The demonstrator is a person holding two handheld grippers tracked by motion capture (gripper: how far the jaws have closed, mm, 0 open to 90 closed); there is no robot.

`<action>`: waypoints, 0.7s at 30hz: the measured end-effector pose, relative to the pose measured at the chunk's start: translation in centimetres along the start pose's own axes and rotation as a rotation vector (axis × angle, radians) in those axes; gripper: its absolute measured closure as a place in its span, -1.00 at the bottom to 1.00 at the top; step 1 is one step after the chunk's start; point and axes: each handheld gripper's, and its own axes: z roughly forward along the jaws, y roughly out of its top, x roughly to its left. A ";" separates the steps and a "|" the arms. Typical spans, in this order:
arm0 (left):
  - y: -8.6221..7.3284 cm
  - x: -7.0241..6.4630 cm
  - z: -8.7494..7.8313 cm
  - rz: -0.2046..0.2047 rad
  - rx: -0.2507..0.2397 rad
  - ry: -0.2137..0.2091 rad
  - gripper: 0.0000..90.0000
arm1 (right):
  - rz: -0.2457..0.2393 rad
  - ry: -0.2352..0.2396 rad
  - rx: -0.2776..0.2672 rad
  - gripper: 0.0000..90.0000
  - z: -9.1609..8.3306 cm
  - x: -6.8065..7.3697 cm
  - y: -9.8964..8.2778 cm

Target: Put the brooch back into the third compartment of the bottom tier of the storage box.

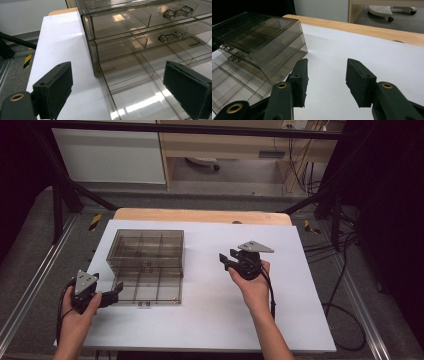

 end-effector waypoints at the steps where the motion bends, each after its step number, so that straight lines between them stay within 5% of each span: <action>1: 0.0 0.0 0.0 0.000 0.002 0.000 -0.80 | 0.005 -0.004 -0.002 0.15 -0.1 -0.1 0.0; 21: 0.0 0.0 0.0 -0.002 -0.001 0.001 -0.80 | 0.049 -0.078 -0.016 -0.01 -1.5 -2.4 0.4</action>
